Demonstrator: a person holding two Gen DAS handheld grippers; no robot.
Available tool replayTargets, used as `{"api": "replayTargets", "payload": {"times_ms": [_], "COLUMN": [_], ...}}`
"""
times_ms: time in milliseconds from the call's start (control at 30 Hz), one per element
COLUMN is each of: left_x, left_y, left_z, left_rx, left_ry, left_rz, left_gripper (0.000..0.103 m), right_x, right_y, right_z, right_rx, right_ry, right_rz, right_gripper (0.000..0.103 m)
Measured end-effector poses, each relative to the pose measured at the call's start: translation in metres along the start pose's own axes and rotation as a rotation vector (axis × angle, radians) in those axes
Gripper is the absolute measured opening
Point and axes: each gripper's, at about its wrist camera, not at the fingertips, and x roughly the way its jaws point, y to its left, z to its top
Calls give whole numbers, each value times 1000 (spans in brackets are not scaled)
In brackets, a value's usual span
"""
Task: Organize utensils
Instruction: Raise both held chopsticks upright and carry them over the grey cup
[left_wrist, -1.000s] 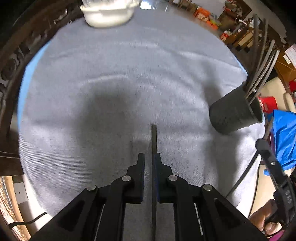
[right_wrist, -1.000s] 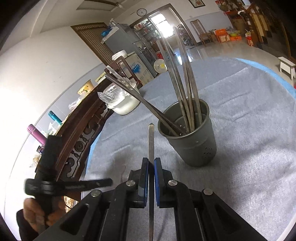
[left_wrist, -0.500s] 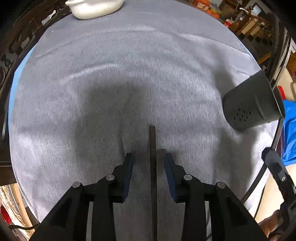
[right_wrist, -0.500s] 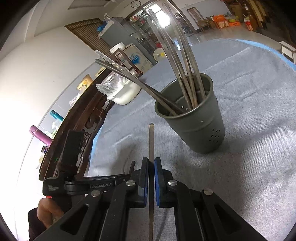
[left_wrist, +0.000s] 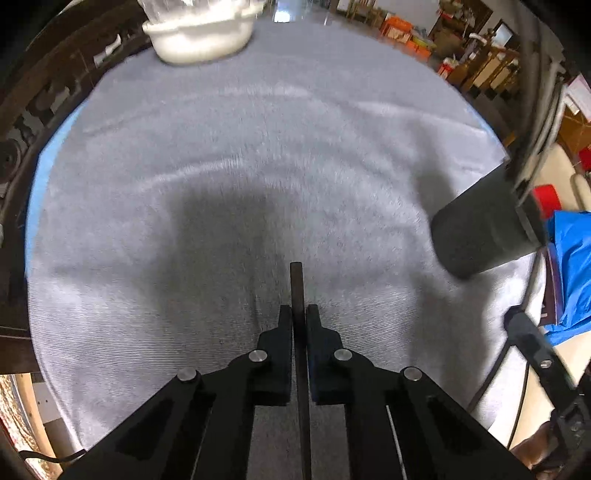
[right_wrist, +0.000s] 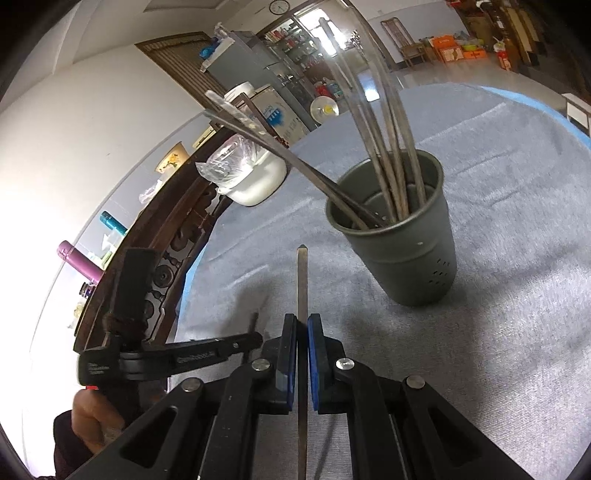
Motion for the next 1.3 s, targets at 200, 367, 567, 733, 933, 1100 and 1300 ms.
{"api": "replayTargets", "payload": {"times_ms": [200,367,567,733,933,1100,1300], "left_x": [-52,-78,-108,-119,-133,-144,-153], "left_y": [-1,-16,-29,-36,-42,-48,-56], "left_z": [5,12,6,2,5,5,8], "left_rx": [23,60,87,103,116,130,147], "left_ry": [-125,-221,-303,-339,-370,-395,-417], "left_rz": [-6,-6,-9,-21,-27,-31,-35], "left_gripper": [7,7,7,7,7,7,7], "right_x": [-3,-7,-19,-30,-49,-67,-88], "right_y": [15,24,29,33,36,38,36], "right_z": [-1,-1,0,4,13,25,38], "right_rx": [-43,-65,-84,-98,-124,-135,-142], "right_ry": [-19,-36,-78,-113,-176,-239,-307], "right_rz": [4,11,17,19,15,6,-12], "right_gripper": [7,7,7,7,7,7,7]}}
